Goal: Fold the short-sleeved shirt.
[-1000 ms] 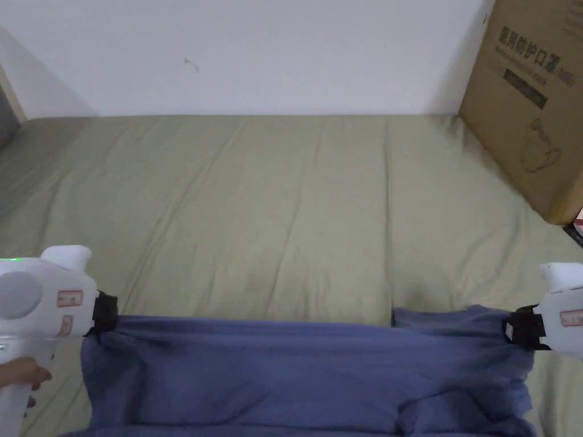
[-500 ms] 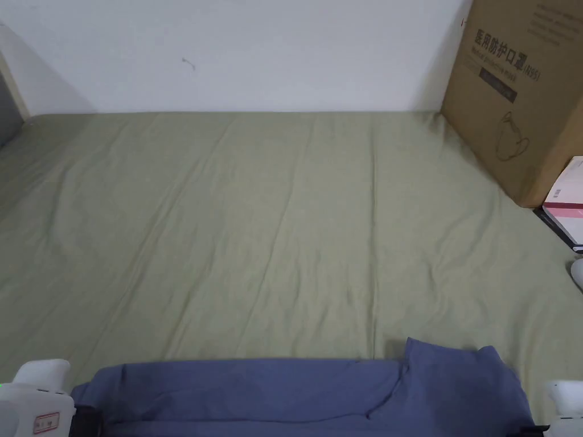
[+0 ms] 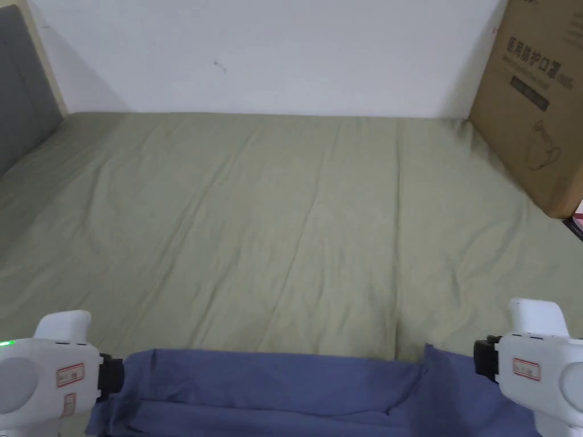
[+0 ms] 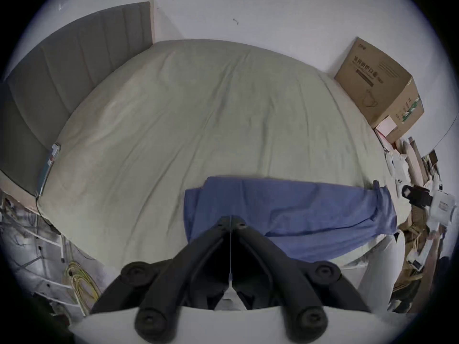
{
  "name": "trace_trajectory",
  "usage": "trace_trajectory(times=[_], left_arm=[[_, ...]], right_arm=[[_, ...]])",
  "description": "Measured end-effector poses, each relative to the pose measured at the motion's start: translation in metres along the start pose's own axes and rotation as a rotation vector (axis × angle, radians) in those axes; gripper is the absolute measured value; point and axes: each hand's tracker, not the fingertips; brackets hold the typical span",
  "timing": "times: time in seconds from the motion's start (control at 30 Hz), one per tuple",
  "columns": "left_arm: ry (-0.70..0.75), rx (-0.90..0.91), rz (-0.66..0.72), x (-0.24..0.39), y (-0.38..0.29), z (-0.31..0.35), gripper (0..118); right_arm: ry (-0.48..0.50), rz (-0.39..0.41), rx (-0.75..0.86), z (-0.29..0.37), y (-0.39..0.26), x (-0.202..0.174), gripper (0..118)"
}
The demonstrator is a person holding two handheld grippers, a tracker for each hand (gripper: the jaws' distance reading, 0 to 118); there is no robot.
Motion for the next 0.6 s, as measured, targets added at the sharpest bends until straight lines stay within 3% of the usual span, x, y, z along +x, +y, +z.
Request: trace_trajectory(times=[0.13,0.23,0.27,0.33,0.37,0.4,0.6], left_arm=[[-0.002,0.005,0.067,-0.018,-0.006,0.005,0],[-0.071,0.003,0.201,-0.044,-0.009,0.009,2],[-0.114,-0.013,0.243,-0.051,-0.012,0.009,13],[-0.168,-0.023,0.318,-0.063,-0.018,0.002,80],[-0.196,-0.028,0.357,-0.068,-0.023,-0.004,106],[-0.214,-0.047,0.370,-0.072,-0.027,-0.009,118],[-0.407,-0.137,0.575,-0.085,-0.038,-0.072,117]], right_arm=[[0.064,0.059,-0.005,-0.016,-0.001,-0.040,1],[0.115,0.104,-0.022,-0.028,0.003,-0.064,1],[0.122,0.122,-0.028,-0.032,0.004,-0.070,1],[0.138,0.148,-0.034,-0.038,0.004,-0.085,1],[0.150,0.153,-0.039,-0.040,0.005,-0.090,1],[0.165,0.156,-0.045,-0.043,0.005,-0.102,1],[0.196,0.197,-0.080,-0.050,0.004,-0.126,0]])
